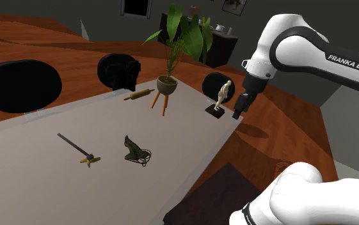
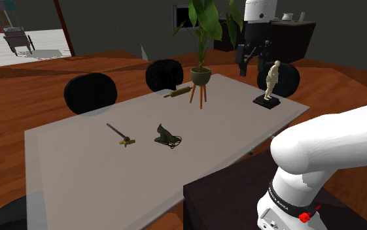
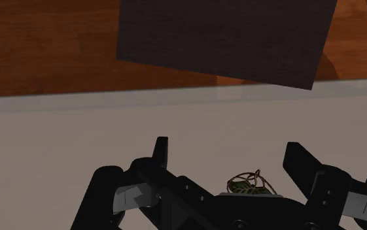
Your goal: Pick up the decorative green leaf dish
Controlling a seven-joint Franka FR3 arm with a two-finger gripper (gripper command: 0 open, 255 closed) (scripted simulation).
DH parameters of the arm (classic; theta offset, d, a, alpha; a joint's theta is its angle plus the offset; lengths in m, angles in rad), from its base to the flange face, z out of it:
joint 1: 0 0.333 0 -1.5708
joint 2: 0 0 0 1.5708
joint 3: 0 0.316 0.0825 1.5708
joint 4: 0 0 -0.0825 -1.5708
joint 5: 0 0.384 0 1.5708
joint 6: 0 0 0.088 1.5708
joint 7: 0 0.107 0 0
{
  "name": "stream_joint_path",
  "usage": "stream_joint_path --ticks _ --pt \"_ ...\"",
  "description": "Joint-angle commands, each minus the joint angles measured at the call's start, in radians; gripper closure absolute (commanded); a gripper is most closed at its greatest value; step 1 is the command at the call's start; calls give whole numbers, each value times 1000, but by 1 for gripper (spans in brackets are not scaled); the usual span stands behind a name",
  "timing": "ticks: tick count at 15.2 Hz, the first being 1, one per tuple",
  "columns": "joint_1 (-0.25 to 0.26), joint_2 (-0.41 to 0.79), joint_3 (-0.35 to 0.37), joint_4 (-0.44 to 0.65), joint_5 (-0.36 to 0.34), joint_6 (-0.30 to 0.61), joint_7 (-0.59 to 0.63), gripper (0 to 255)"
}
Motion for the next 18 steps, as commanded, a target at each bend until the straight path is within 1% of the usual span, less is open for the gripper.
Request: stream_joint_path --ticks 1,6,10,14,18 --pt "0 0 0 0 0 0 0 0" --pt "19 119 21 -45 47 156 51 0" --pt "37 235 37 -56 83 279 84 0" --pt "54 366 52 -45 119 395 111 0" --pt "71 507 66 -11 155 501 133 0"
